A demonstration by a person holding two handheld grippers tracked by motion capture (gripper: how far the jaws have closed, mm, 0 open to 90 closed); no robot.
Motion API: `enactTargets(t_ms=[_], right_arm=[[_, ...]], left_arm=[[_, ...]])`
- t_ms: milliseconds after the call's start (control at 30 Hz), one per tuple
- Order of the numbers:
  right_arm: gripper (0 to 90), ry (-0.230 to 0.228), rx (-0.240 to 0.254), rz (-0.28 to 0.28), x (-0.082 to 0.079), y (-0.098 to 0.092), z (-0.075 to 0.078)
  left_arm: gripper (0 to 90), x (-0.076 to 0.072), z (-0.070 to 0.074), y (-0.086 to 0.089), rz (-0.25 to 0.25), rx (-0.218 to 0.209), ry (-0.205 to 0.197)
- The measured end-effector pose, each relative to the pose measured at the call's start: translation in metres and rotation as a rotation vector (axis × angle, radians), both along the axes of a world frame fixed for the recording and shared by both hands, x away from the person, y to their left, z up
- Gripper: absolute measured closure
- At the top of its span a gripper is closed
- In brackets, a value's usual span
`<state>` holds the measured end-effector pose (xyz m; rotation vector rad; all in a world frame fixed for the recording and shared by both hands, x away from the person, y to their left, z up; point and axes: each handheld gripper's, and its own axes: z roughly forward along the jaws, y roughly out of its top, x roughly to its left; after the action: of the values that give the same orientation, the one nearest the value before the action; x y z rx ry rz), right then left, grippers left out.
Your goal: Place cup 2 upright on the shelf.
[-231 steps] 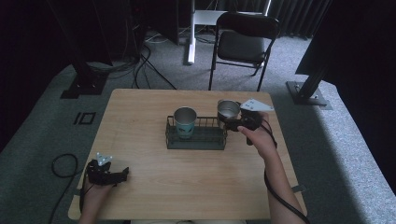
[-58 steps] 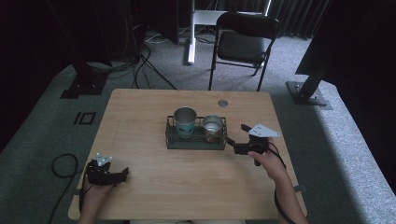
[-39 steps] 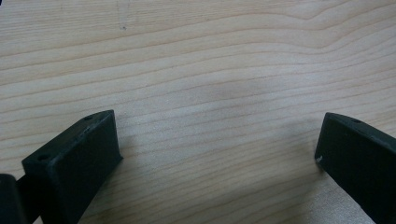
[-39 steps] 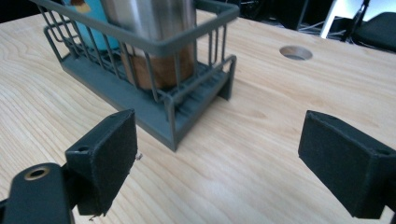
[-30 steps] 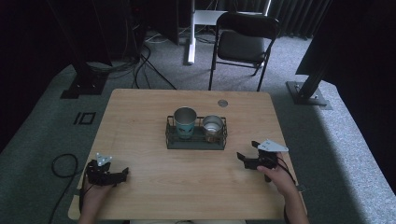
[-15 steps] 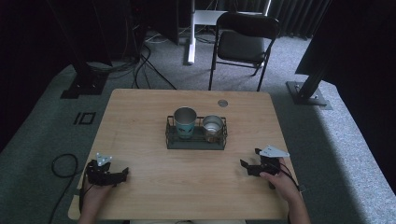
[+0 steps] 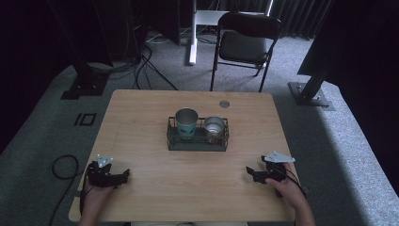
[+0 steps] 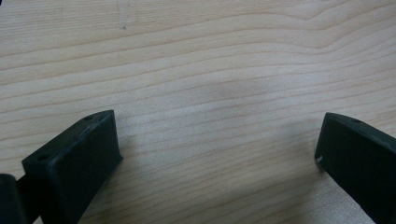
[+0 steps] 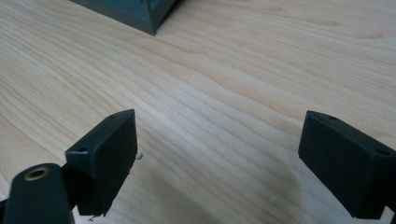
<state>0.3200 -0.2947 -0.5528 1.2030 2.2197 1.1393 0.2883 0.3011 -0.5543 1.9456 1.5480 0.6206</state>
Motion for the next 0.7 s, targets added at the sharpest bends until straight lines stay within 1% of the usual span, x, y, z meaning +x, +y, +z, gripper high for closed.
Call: enactTargets(t_ms=[67,100,200,300,333,367,400,467,567,700], right_arm=[[11.6,0.021,-0.008,-0.009,-0.002,-0.001,-0.001],[11.6,0.026,-0.02,-0.01,-0.003,-0.001,-0.001],[11.6,0.037,-0.037,-0.032,-0.005,-0.002,-0.002],[11.6,0.05,-0.043,-0.042,-0.006,-0.003,-0.002],[11.6,0.068,-0.042,-0.053,-0.007,-0.004,-0.002],[11.6,0.077,-0.052,-0.071,-0.008,-0.005,-0.003],[11.6,0.077,-0.052,-0.071,-0.008,-0.005,-0.003],[11.6,0.079,-0.056,-0.094,-0.009,-0.006,-0.003],[11.6,0.069,-0.094,-0.108,-0.012,-0.006,-0.003],[11.6,0.07,-0.096,-0.117,-0.015,-0.006,-0.004]], left_arm=[[0.4,0.0,0.0,0.0,0.0,0.0,0.0],[0.4,0.0,0.0,0.0,0.0,0.0,0.0],[0.4,0.0,0.0,0.0,0.0,0.0,0.0],[0.4,0.0,0.0,0.0,0.0,0.0,-0.001],[0.4,0.0,0.0,0.0,0.0,0.0,-0.001],[0.4,0.0,0.0,0.0,0.0,0.0,0.0],[0.4,0.0,0.0,0.0,0.0,0.0,0.0],[0.4,0.0,0.0,0.0,0.0,0.0,-0.001],[0.4,0.0,0.0,0.0,0.0,0.0,-0.001],[0.4,0.0,0.0,0.0,0.001,0.0,-0.001]])
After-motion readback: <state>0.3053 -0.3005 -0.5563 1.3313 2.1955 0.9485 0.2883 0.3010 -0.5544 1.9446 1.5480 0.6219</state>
